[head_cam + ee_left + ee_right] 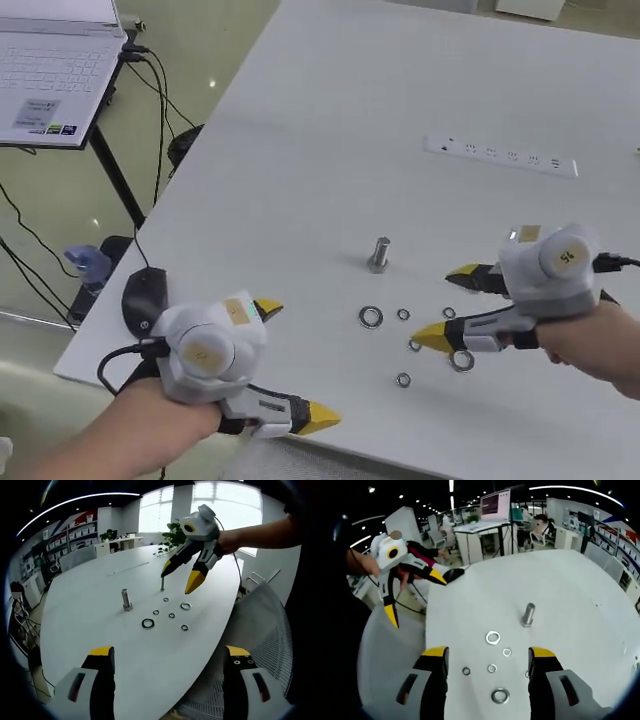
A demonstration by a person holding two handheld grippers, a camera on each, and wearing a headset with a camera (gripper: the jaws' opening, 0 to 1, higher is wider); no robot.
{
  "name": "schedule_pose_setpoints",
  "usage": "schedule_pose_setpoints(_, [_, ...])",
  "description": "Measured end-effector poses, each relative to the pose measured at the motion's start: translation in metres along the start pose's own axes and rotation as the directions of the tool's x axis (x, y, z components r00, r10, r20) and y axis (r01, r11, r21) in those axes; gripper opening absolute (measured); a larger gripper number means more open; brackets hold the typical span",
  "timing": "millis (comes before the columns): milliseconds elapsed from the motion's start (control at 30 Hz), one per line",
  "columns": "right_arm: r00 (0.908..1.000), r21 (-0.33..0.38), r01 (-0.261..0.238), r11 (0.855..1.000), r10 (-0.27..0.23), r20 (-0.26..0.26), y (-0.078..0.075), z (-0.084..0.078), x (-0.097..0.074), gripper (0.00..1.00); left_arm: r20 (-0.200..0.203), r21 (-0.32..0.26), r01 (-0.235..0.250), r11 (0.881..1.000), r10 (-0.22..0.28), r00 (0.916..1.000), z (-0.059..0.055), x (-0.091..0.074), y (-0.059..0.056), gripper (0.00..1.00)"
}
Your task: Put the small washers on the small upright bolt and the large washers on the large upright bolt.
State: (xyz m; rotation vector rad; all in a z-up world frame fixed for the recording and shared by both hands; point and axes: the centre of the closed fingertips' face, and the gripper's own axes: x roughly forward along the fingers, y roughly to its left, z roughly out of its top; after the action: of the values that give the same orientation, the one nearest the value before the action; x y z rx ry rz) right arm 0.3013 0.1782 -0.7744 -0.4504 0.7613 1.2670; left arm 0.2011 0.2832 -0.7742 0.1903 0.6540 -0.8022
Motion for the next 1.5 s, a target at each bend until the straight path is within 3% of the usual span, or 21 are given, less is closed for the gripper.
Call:
schedule_pose_setpoints(267, [0.9981, -0.075, -0.013, 0.997, 0.009, -0.061, -0.006, 0.001, 0.014, 0.63, -0.004, 0.004, -0.004, 1.000, 0.004, 1.0000, 0.001, 0.001, 0.004, 0.89])
schedule_pose_setpoints(500, [0.9964, -0.107, -0.036, 0.994, 0.027, -0.080, -0.001, 0.016, 0.026, 0.60, -0.006, 0.001, -0.011, 1.000, 0.011, 0.9999, 0.004, 0.002, 0.006, 0.88])
schedule_pose_setpoints(633, [0.9913, -0.165, -0.052, 0.985, 0.031, -0.128, 0.001, 0.017, 0.035, 0.59, -0.014, 0.009, -0.006, 1.000, 0.006, 0.9999, 0.002, 0.003, 0.004, 0.88])
schedule_pose_setpoints(833, [0.9851, -0.187, -0.071, 0.980, 0.040, -0.168, 0.004, 0.014, 0.046, 0.58, -0.016, 0.011, 0.000, 1.000, 0.001, 0.9999, 0.001, 0.002, 0.004, 0.88])
schedule_pose_setpoints(1133, [0.9699, -0.221, -0.116, 0.968, 0.063, -0.235, 0.006, 0.005, 0.067, 0.55, -0.022, 0.014, 0.006, 1.000, -0.006, 0.9997, 0.001, 0.002, 0.005, 0.86])
schedule_pose_setpoints(1433, [0.9491, -0.285, -0.154, 0.946, 0.061, -0.309, 0.006, -0.006, 0.085, 0.51, -0.022, 0.013, 0.015, 1.000, -0.015, 0.9997, -0.001, 0.000, 0.002, 0.86])
schedule_pose_setpoints(1500, [0.9446, -0.270, -0.175, 0.947, 0.084, -0.317, 0.006, -0.009, 0.089, 0.48, -0.022, 0.011, 0.017, 1.000, -0.017, 0.9996, -0.002, 0.000, 0.002, 0.85])
